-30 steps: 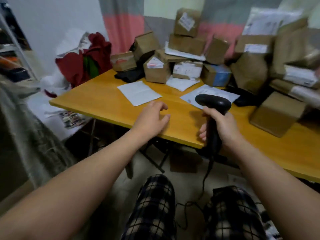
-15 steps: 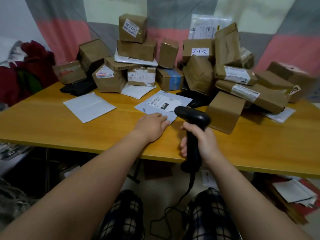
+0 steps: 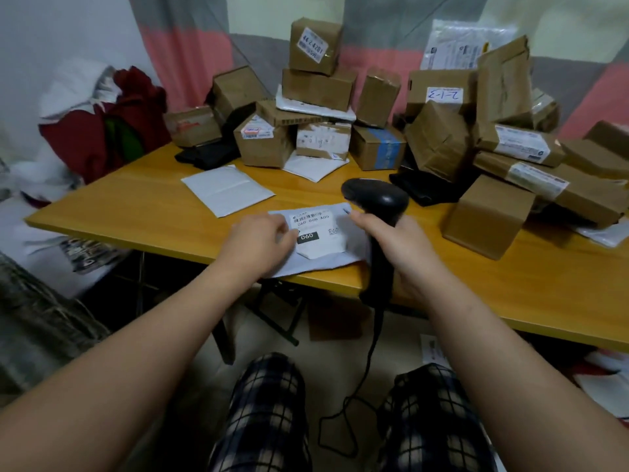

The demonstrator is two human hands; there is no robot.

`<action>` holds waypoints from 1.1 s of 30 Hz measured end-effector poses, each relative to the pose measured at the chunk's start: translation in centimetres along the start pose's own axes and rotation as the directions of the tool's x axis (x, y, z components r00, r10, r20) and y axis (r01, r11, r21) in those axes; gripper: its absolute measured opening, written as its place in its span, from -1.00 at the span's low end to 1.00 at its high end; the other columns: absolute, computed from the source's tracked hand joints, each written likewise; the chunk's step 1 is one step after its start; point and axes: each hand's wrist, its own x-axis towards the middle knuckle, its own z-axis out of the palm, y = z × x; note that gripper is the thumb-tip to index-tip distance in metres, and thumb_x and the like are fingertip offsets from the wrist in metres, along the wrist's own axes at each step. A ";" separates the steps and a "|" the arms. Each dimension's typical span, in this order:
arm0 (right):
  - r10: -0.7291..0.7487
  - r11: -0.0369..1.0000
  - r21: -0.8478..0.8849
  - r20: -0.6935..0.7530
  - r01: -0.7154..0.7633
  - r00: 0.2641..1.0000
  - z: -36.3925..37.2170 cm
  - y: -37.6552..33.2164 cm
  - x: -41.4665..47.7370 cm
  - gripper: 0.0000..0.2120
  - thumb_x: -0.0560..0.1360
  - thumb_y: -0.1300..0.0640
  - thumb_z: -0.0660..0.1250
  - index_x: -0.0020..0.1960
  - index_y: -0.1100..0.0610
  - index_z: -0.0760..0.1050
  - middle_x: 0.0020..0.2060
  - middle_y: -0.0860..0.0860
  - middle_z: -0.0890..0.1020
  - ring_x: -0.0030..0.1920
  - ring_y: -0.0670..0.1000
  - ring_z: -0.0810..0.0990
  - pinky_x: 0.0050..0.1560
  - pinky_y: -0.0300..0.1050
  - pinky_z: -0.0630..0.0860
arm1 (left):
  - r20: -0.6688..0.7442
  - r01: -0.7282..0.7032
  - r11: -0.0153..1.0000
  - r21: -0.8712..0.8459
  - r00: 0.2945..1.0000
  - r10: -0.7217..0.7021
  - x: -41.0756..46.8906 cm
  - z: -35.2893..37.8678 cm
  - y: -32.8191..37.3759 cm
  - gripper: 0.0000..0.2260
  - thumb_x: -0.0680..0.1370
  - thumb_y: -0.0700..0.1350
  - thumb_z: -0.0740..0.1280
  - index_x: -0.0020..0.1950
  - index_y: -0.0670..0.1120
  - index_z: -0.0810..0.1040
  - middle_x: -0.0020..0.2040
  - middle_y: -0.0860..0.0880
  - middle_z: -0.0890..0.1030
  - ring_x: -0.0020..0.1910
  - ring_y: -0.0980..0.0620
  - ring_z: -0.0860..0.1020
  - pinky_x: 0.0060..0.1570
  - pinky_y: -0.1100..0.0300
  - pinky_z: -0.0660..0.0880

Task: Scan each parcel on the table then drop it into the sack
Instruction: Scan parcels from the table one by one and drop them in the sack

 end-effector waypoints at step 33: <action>-0.282 0.947 0.148 -0.047 0.286 0.958 0.8 1.2 -0.3 -0.46 0.36 0.13 0.51 0.29 0.20 0.47 0.13 0.04 0.64 0.14 -0.08 0.60 -0.02 -0.35 0.51 | -0.219 -0.131 0.465 -0.876 0.966 -0.140 1.9 -5.5 2.0 -0.27 0.51 -0.11 0.42 0.54 0.03 0.05 -0.04 0.03 0.51 -0.24 0.22 0.52 -0.12 0.40 0.47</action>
